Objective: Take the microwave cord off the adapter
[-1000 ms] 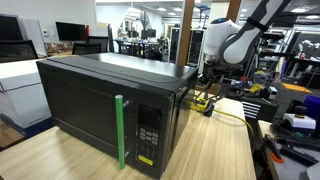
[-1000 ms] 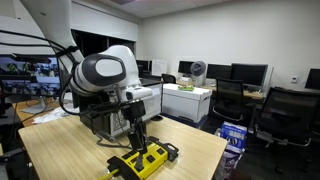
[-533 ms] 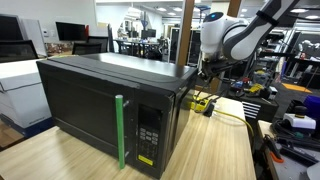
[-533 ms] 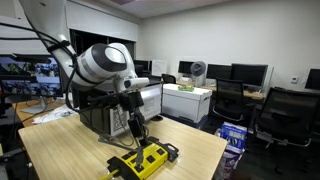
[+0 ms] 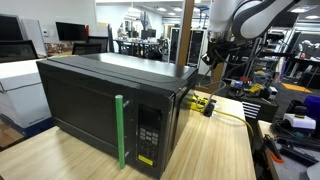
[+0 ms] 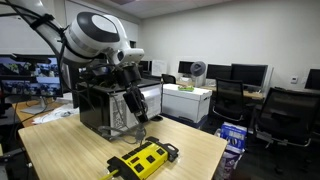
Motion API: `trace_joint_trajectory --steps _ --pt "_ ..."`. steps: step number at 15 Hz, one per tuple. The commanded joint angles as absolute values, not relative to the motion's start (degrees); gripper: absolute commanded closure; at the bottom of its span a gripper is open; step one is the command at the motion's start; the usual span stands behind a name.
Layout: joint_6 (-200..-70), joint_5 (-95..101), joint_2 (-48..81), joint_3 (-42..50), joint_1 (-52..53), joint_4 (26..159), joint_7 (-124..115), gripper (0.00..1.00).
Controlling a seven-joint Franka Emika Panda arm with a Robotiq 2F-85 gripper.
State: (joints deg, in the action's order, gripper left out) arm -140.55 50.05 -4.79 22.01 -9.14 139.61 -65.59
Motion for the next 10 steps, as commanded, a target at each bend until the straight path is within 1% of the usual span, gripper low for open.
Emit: trace_joint_trajectory --steps 1,10 --pt "-140.51 46.62 -9.69 18.37 -12.01 142.46 -62.28 0.95" --pt "-141.05 39.78 -14.11 13.65 -12.5 143.05 -57.47 0.95"
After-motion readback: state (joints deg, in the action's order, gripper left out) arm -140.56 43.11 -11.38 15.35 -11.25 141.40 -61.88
